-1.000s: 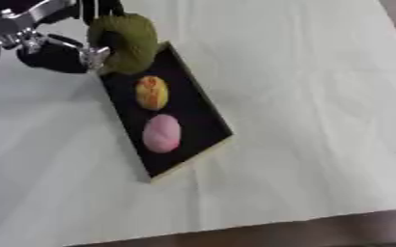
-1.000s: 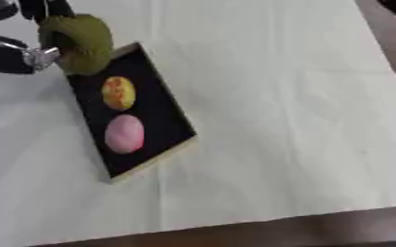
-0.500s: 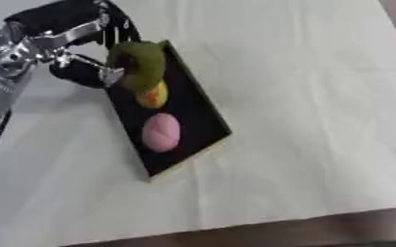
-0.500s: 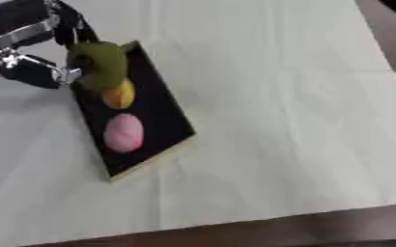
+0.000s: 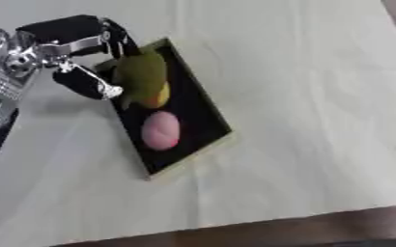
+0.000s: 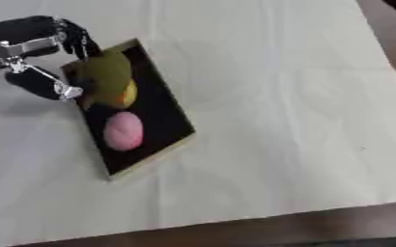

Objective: Pick up objects on the table and place them in the box.

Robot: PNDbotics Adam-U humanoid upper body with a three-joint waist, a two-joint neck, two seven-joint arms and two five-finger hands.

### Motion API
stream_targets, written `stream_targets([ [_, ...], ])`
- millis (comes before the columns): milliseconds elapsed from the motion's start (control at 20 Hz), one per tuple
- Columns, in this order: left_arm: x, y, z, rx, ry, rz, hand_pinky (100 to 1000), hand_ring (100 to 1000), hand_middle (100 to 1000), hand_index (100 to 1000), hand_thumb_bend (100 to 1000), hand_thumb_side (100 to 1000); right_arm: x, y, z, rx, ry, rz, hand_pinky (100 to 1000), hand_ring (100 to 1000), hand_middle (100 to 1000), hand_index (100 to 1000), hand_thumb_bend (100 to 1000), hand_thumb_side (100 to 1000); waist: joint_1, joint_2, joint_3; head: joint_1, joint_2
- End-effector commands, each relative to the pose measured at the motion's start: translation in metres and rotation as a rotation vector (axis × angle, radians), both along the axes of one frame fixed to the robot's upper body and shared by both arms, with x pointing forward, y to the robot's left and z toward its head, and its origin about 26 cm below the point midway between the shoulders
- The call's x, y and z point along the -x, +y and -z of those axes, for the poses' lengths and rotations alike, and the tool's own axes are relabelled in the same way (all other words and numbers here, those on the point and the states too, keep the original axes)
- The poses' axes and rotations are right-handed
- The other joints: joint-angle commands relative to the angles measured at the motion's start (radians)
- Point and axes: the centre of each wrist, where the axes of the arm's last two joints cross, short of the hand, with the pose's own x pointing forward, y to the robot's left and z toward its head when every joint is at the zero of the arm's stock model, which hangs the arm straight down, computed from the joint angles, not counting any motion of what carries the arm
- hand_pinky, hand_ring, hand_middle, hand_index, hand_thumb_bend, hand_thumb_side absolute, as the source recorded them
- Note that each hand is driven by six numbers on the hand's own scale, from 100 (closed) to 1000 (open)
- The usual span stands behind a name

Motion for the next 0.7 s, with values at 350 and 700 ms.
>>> stream_targets([
  [350, 0.013, 0.006, -0.029, 0.05, -0.098, 0.007, 765, 790, 806, 906, 594, 460, 0.004, 0.0, -0.007, 0.013, -0.023, -0.001, 895, 730, 664, 814, 100, 456, -0.002, -0.022, 0.002, -0.007, 0.009],
  [700, 0.03, 0.013, -0.051, 0.128, -0.191, 0.006, 758, 784, 800, 904, 599, 467, 0.004, -0.001, -0.006, 0.012, -0.019, 0.001, 895, 730, 664, 814, 100, 460, -0.004, -0.023, 0.008, -0.013, 0.009],
])
